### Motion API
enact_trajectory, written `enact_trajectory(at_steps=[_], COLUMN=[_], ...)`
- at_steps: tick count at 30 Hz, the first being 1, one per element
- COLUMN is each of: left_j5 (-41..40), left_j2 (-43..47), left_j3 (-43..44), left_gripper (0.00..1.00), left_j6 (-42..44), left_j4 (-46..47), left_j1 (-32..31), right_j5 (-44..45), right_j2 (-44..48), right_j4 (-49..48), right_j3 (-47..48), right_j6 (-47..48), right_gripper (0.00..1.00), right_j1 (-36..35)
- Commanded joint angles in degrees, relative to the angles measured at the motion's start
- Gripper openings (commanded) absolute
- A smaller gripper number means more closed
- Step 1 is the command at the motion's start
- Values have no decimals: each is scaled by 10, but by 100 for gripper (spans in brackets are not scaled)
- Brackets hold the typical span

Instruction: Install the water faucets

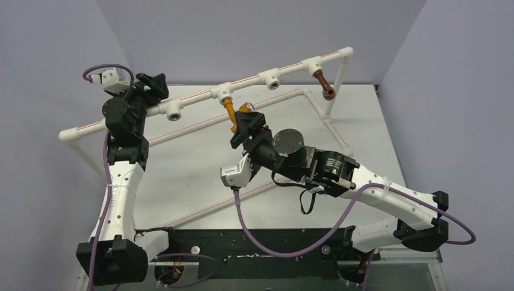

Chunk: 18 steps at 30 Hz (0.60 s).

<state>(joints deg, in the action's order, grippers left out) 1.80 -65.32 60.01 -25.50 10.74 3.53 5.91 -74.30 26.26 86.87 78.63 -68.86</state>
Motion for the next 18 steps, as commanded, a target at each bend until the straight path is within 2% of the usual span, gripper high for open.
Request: enact_trajectory(at_steps=[1, 5, 11, 18], left_j5=[44, 44, 43, 45], left_j2=[-65, -65, -65, -66], left_j3=[-73, -73, -73, -72], left_gripper=[76, 76, 76, 76], left_j6=[10, 10, 10, 10], left_j4=[-251, -251, -252, -252], left_j1=[-6, -6, -5, -6], right_j5=[123, 165, 186, 189], right_j2=[-16, -31, -47, -82], right_j4=[-38, -71, -172, -185], right_j3=[-3, -22, -63, -59], right_j6=[117, 160, 203, 193], right_gripper=[87, 87, 87, 87], right_j1=[-20, -24, -24, -2])
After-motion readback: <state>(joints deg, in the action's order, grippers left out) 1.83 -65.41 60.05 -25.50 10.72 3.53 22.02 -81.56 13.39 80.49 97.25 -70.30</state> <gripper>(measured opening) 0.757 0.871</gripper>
